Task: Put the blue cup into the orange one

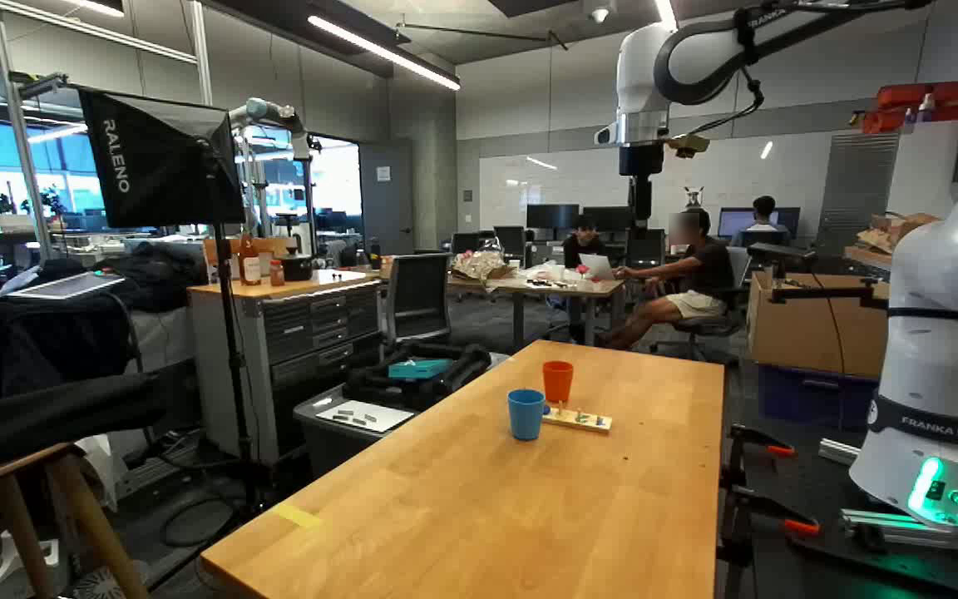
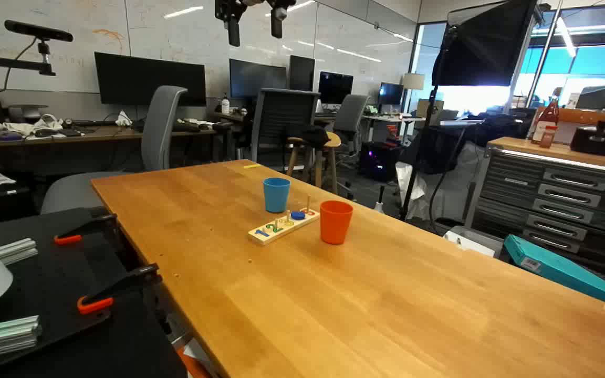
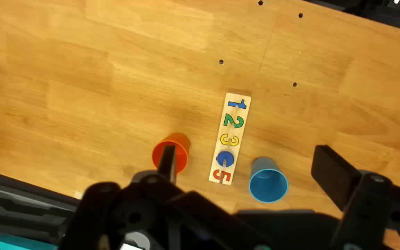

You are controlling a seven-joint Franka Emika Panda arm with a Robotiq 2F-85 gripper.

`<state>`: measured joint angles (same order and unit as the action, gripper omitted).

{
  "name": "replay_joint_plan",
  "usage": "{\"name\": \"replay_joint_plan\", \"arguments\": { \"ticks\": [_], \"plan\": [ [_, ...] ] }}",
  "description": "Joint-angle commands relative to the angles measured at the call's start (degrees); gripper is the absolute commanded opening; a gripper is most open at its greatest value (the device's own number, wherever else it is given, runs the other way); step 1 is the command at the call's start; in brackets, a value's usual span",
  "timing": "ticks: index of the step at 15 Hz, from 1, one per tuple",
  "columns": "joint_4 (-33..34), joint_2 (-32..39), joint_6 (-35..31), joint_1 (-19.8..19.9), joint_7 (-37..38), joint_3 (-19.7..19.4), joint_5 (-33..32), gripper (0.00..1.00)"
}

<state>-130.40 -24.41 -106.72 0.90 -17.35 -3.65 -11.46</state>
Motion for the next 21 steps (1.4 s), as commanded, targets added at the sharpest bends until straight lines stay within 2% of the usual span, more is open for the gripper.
{"name": "replay_joint_plan", "arguments": {
  "ticks": [1,5,6,10,12,14,17,19,21],
  "plan": [
    [0.3,0.0,0.1,-0.3,0.1,-0.2,-0.1,1.00],
    [0.6,-0.1,0.1,-0.3,0.1,-0.2,-0.1,1.00],
    [-0.5,-0.1,-2.1,-0.4,0.7,0.4,-1.1,1.00],
    [-6.4,2.7,-17.5,-2.1,9.4,6.4,-4.9,1.00],
    [-8.3,6.9,-24.8,-2.6,16.3,10.6,-8.0,1.00],
    [-7.8,12.9,-28.8,-2.5,24.3,14.6,-12.2,1.00],
    [-3.9,22.9,-27.9,-3.1,34.6,17.7,-17.7,1.00],
    [-0.3,29.4,-25.2,-4.7,37.5,17.1,-17.5,1.00],
    [4.1,35.9,-22.6,-6.4,37.1,15.4,-15.0,1.00]
  ]
}}
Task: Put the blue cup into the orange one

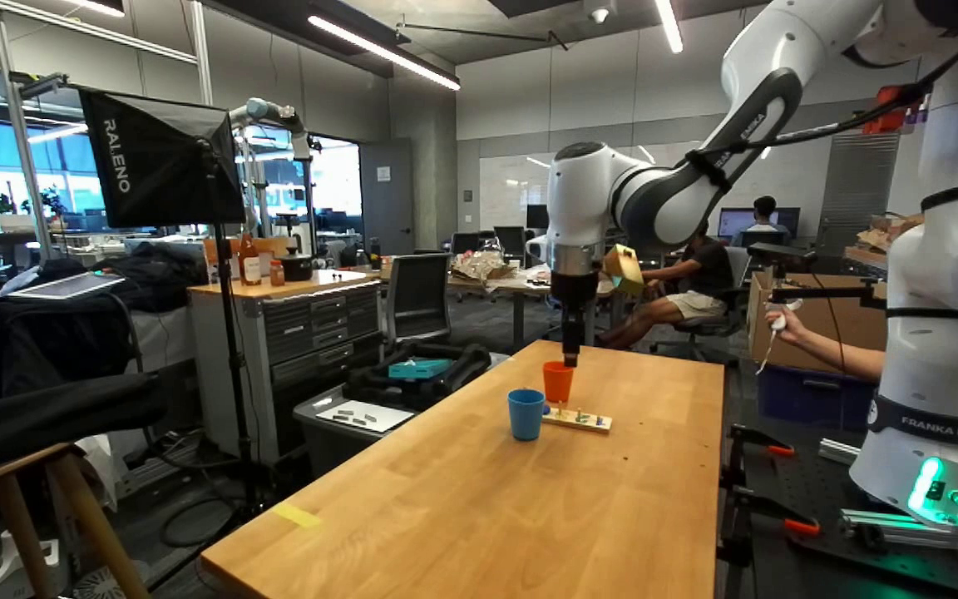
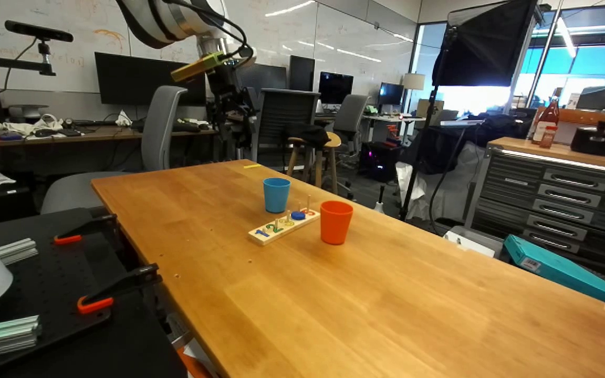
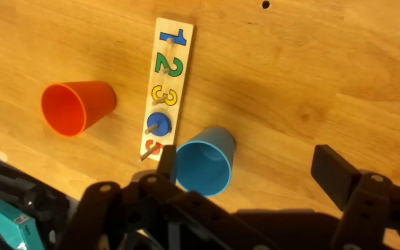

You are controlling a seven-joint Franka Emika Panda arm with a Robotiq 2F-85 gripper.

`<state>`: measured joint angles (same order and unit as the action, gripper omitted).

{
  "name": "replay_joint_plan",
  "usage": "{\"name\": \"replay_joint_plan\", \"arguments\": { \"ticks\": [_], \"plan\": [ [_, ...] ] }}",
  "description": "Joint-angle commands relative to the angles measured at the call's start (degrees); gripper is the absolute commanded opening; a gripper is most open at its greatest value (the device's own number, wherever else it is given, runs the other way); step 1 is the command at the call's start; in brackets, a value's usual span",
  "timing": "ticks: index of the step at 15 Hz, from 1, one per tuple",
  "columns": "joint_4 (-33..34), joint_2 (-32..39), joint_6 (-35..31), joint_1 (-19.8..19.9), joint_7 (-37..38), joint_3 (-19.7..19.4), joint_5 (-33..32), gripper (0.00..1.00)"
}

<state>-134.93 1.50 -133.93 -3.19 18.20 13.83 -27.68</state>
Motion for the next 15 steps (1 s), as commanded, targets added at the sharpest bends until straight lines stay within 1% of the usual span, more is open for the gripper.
{"name": "replay_joint_plan", "arguments": {
  "ticks": [1,5,7,12,15],
  "plan": [
    [10.5,12.6,5.4,-2.9,0.7,-2.9,2.3,1.00],
    [18.8,21.8,7.5,-5.2,-0.8,-5.8,6.1,1.00],
    [22.3,25.3,7.3,-6.5,-0.5,-7.2,6.5,1.00],
    [29.3,31.1,6.2,-10.2,0.7,-10.5,4.7,1.00],
    [31.6,33.1,5.9,-11.5,0.7,-12.0,4.6,1.00]
  ]
}}
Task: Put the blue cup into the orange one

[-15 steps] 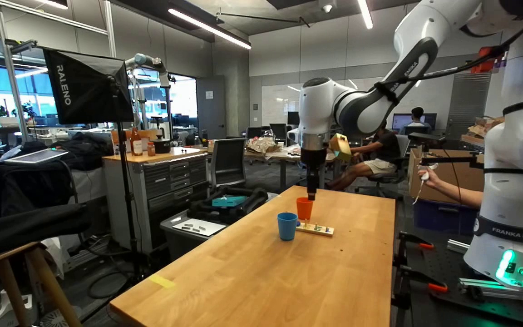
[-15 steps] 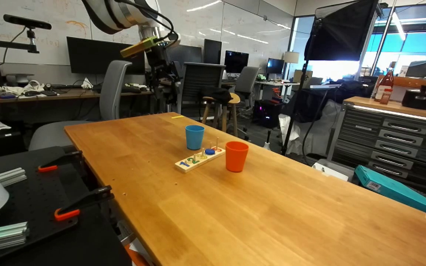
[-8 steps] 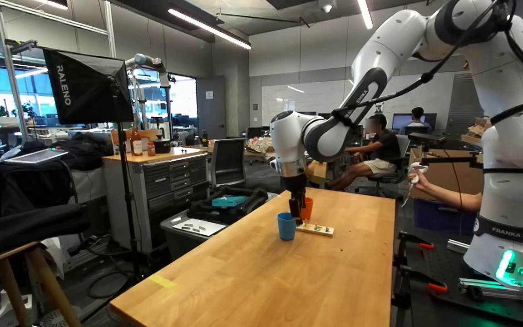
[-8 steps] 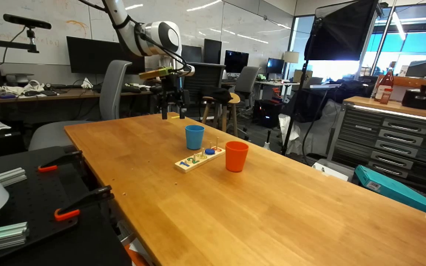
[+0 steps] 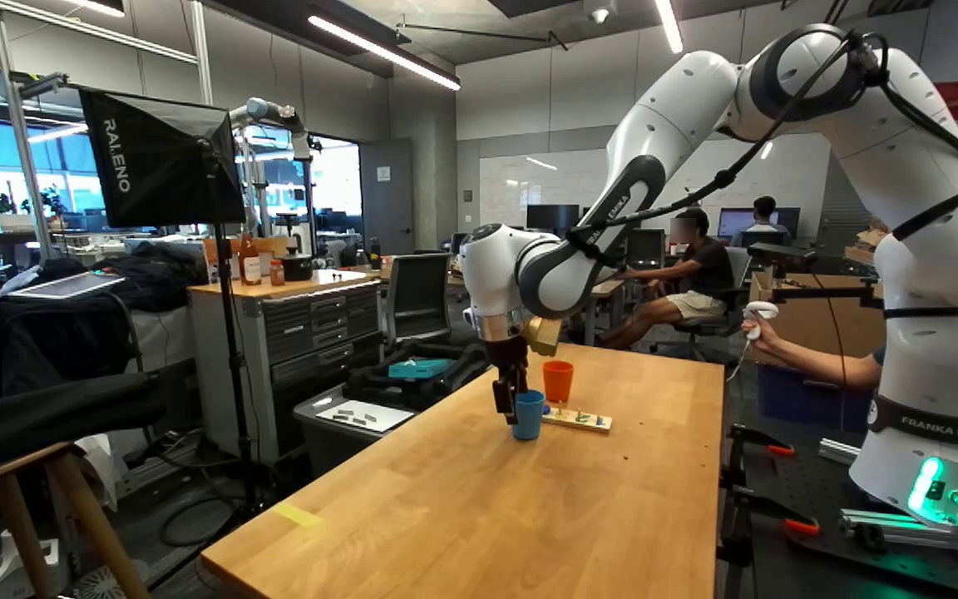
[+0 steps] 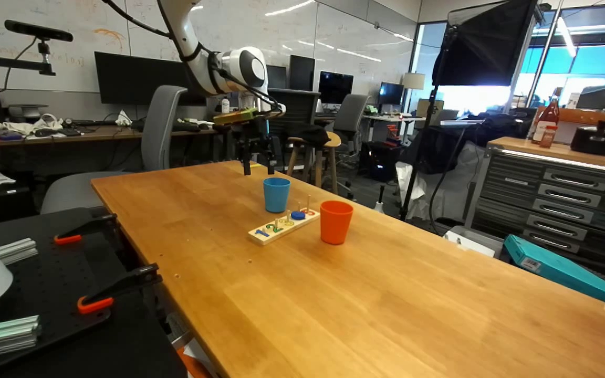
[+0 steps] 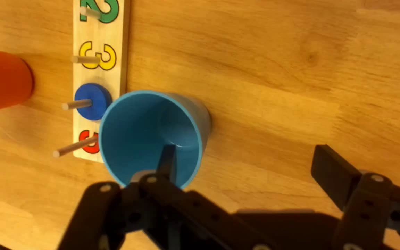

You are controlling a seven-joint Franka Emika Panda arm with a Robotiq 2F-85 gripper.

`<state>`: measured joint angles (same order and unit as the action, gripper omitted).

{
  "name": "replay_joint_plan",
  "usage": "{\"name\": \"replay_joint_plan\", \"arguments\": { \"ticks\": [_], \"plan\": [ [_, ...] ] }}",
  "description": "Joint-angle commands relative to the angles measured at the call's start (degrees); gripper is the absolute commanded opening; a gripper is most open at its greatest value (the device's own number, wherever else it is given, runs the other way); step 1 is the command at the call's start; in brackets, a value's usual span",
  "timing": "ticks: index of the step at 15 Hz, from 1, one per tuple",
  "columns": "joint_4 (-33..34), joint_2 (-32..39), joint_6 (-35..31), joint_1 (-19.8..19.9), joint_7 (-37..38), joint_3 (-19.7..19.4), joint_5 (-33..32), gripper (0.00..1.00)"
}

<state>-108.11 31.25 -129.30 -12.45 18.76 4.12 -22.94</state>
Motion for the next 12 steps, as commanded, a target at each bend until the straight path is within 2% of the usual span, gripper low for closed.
{"name": "replay_joint_plan", "arguments": {
  "ticks": [1,7,8,9,12],
  "plan": [
    [5.1,3.7,1.3,-2.4,0.0,-2.6,0.0,1.00],
    [4.6,4.6,0.7,-2.4,0.0,-4.4,-0.2,1.00],
    [4.4,4.8,0.3,-2.4,0.2,-4.7,-0.3,0.75],
    [4.3,5.0,0.1,-2.4,0.3,-4.8,-0.3,0.74],
    [4.2,5.5,0.1,-2.4,0.3,-4.9,0.0,0.51]
  ]
}}
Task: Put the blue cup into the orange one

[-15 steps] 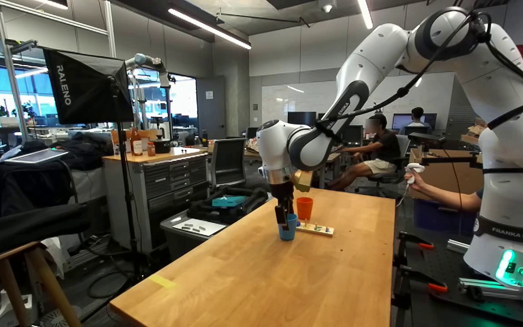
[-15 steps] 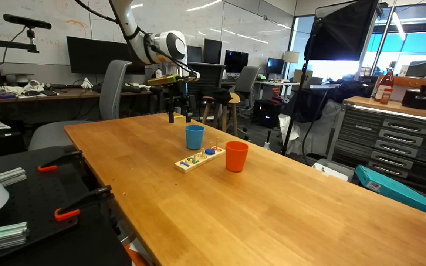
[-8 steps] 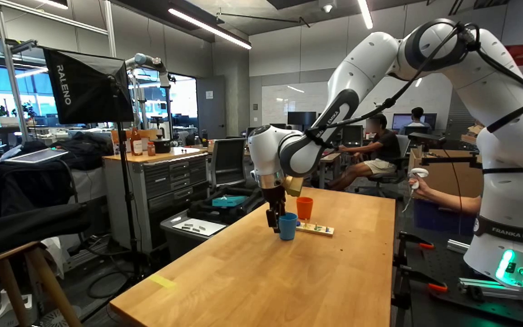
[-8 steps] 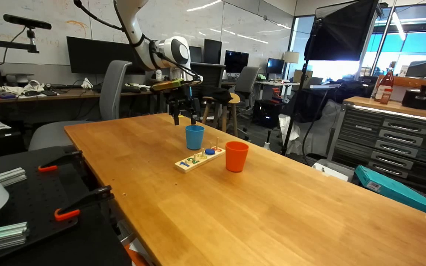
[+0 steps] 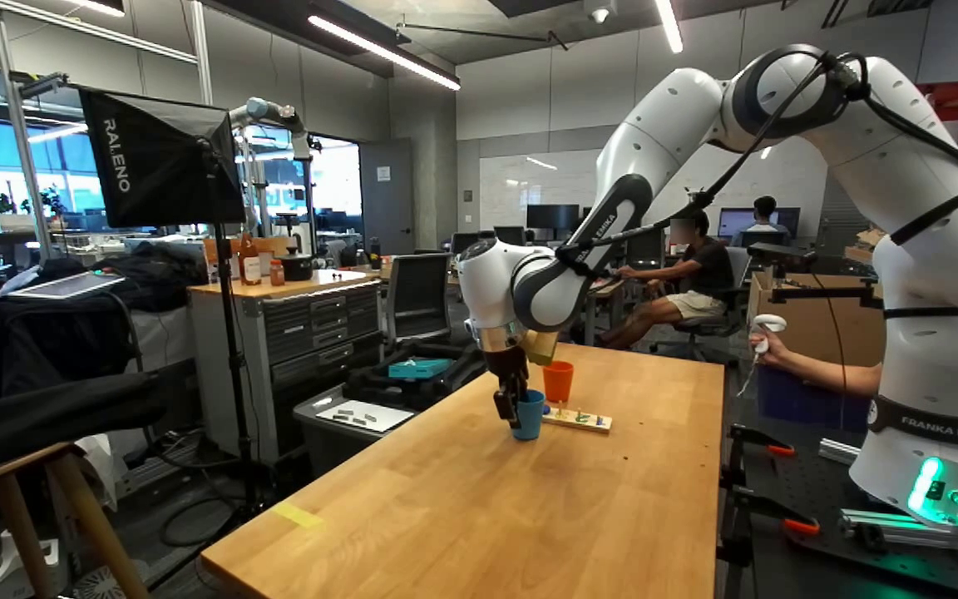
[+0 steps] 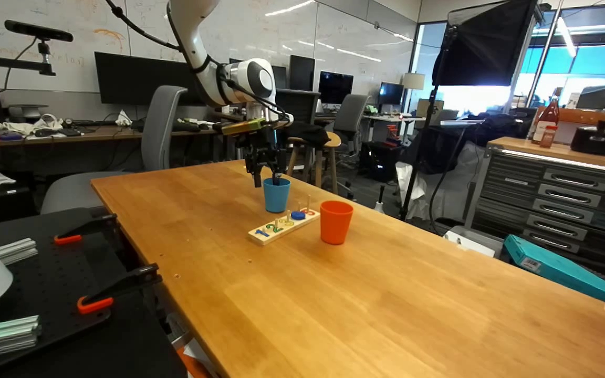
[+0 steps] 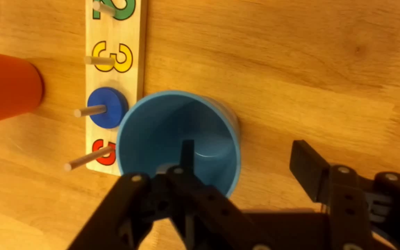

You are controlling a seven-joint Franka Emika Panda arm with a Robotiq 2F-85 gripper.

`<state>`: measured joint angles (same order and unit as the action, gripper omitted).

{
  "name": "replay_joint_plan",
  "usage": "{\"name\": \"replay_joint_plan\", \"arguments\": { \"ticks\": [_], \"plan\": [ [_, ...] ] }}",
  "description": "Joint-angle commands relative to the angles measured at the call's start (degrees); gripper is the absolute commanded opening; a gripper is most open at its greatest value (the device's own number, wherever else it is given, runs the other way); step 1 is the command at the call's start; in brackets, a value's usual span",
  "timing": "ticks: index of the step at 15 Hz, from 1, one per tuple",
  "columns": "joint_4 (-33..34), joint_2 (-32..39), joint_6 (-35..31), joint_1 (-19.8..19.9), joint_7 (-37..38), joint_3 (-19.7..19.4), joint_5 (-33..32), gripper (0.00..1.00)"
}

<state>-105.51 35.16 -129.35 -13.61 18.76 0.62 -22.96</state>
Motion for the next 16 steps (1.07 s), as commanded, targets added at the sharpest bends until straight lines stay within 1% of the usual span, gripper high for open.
{"name": "replay_joint_plan", "arguments": {
  "ticks": [1,2,5,6,7,12,16],
  "plan": [
    [1.7,1.7,0.2,-1.3,0.3,-1.4,0.1,0.42],
    [1.6,1.8,0.3,-1.3,0.3,-1.5,0.0,0.35],
    [1.6,2.0,0.4,-1.3,0.1,-1.6,-0.1,0.11],
    [1.6,1.9,0.4,-1.3,0.2,-1.7,-0.2,0.05],
    [1.5,1.8,0.5,-1.3,0.1,-1.7,-0.2,0.00],
    [2.4,0.8,1.5,-1.8,0.5,-2.8,-1.7,0.01],
    [4.5,-2.3,3.4,-1.6,0.3,-4.3,-3.6,0.01]
  ]
}}
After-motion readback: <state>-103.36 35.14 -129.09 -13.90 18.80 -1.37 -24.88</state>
